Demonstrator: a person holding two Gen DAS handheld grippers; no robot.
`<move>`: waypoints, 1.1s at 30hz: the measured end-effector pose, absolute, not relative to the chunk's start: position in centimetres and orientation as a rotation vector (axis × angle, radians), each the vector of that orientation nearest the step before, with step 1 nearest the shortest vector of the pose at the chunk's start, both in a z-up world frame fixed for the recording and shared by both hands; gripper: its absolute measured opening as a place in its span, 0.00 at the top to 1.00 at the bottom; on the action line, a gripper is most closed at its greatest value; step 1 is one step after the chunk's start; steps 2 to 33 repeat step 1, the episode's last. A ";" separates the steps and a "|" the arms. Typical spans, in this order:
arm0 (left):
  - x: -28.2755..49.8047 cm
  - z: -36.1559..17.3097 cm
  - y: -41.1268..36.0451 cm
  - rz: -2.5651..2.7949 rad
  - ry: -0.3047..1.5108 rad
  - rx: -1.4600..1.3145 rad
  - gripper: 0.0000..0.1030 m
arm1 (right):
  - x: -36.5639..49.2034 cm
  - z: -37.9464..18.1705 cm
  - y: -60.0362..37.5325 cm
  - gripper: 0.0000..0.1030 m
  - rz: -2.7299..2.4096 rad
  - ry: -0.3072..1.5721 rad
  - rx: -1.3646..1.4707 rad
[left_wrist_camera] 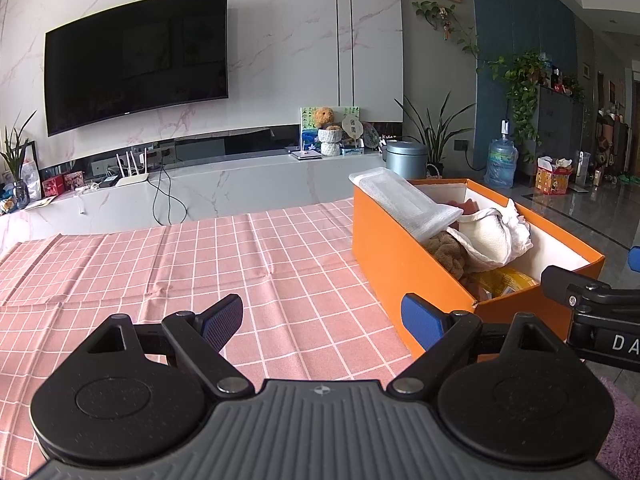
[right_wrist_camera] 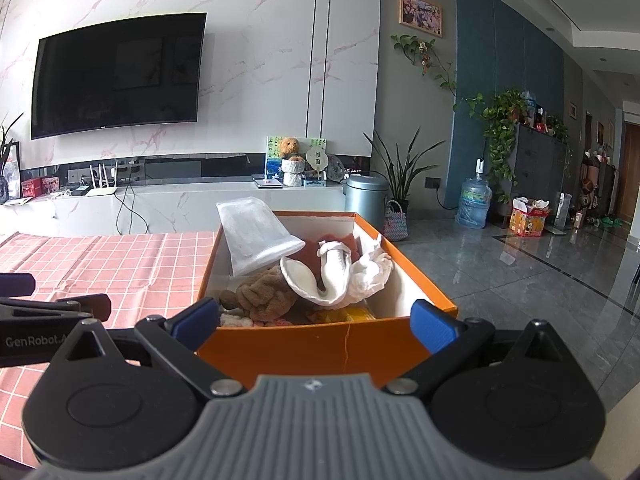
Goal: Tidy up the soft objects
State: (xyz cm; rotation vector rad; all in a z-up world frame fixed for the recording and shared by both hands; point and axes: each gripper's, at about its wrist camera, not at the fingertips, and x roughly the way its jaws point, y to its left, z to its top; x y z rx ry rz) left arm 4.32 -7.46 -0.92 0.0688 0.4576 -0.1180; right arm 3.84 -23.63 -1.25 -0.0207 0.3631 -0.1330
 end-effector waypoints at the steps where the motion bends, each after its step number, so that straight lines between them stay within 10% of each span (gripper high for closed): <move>1: 4.3 -0.8 -7.5 -0.119 0.458 0.067 0.00 | 3.9 -1.3 -23.7 0.03 -0.133 0.363 -0.021; 33: 4.3 -0.8 -7.5 -0.119 0.458 0.067 0.00 | 3.9 -1.3 -23.7 0.03 -0.133 0.363 -0.021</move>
